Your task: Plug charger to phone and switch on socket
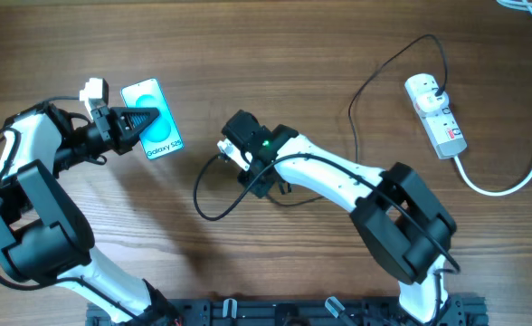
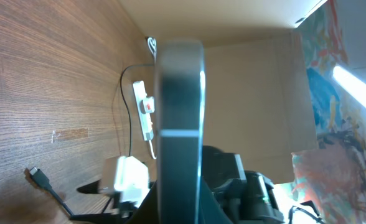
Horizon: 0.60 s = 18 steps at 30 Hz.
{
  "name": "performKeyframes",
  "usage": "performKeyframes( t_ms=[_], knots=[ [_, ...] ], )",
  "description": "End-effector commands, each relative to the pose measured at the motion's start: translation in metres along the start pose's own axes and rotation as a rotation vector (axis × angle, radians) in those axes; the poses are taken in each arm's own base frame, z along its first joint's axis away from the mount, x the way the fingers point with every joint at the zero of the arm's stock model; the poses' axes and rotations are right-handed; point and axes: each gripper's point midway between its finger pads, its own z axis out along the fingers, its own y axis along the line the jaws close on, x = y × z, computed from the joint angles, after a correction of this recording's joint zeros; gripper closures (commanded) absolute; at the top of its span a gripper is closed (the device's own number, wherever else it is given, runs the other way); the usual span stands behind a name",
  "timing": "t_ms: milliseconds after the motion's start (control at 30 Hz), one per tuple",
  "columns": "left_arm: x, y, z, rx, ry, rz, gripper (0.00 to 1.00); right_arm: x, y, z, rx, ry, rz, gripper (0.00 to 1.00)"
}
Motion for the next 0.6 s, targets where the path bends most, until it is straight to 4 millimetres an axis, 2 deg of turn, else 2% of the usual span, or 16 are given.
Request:
performKeyframes(
  t_ms=[0, 33, 100, 267, 300, 333, 367, 400, 467, 567],
  knots=[
    [-0.004, -0.012, 0.0, 0.044, -0.025, 0.037, 0.96, 0.032, 0.005, 0.023, -0.026, 0.104, -0.002, 0.7],
    [-0.003, -0.01, 0.001, 0.035, -0.019, 0.036, 0.96, 0.038, 0.005, 0.022, -0.027, 0.128, -0.002, 0.86],
    [-0.001, -0.008, 0.002, 0.021, -0.006, 0.036, 0.96, 0.05, 0.007, 0.021, -0.032, 0.176, 0.026, 0.96],
    [-0.001, -0.008, 0.002, 0.021, -0.006, 0.029, 0.96, 0.098, 0.015, 0.007, -0.059, 0.382, 0.041, 0.96],
    [-0.001, -0.008, 0.002, 0.021, -0.006, 0.029, 0.96, 0.102, 0.015, 0.005, -0.063, 0.396, 0.022, 0.9],
    [-0.001, -0.008, 0.002, 0.021, -0.006, 0.03, 0.96, 0.1, 0.015, 0.006, -0.065, 0.39, 0.013, 0.8],
    [-0.001, -0.008, 0.002, 0.021, -0.006, 0.029, 0.96, 0.096, 0.014, 0.007, -0.064, 0.373, 0.001, 0.59],
    [-0.001, -0.008, 0.002, 0.021, -0.006, 0.029, 0.96, 0.083, 0.012, 0.012, -0.055, 0.313, -0.001, 0.45],
    [-0.001, -0.008, 0.002, 0.021, -0.006, 0.028, 0.96, 0.063, 0.009, 0.018, -0.043, 0.23, -0.005, 0.39],
    [-0.001, -0.008, 0.002, 0.021, -0.006, 0.025, 0.96, 0.038, 0.005, 0.023, -0.027, 0.128, -0.007, 0.39]
  ],
)
